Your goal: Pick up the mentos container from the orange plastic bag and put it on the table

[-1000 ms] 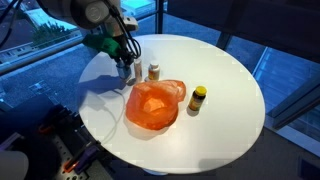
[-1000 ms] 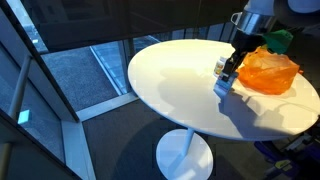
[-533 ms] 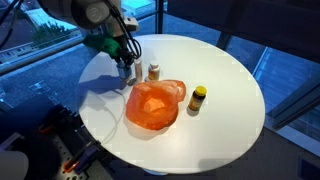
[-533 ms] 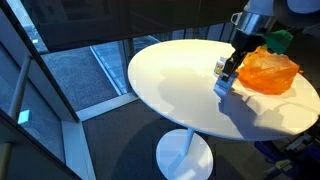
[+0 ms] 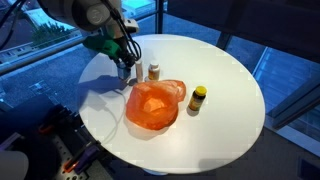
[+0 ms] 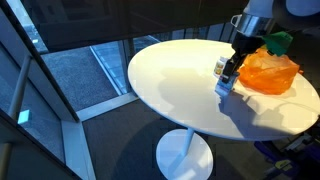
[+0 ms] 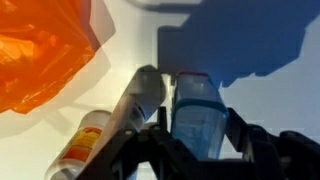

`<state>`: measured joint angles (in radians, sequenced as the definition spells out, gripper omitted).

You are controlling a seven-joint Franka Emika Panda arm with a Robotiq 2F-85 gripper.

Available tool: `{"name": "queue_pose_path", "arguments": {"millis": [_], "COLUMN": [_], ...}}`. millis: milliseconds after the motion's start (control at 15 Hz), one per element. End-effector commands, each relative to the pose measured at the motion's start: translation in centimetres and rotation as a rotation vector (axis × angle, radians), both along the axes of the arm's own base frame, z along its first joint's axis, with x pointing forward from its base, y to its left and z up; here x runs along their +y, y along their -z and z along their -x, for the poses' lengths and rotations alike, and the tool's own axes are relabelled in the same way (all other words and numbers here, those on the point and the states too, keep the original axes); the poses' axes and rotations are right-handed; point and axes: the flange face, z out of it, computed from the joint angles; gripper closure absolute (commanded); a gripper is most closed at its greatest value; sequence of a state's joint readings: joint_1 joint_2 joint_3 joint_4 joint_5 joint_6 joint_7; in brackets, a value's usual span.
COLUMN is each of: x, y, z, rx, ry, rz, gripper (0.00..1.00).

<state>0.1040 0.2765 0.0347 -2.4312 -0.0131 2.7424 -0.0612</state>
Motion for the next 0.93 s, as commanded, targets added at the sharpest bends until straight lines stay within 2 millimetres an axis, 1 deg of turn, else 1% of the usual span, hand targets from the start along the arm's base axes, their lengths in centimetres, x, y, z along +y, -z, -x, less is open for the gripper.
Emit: {"name": "queue_pose_path", "arguments": {"millis": [0,67,133,267,467,867], "x": [-0.4,-0.6,-0.7,-0.9,-1.1,-1.1], "y": [1.1,1.1,0.9,0.4,-1.0,-5.2], "z": [-0.1,0.0,0.0,0.0,-0.2,-0.5], "rx": [0.028,0.037,0.040,0.039,0.048,0.121], "ry": [0.018,0.021,0.024,0.030,0.048,0.116], "rz": [0.005,0.002,0.000,-0.003,-0.017,-0.072], "gripper": [0.09,0.02,0.00,0.00,0.00,0.00]}}
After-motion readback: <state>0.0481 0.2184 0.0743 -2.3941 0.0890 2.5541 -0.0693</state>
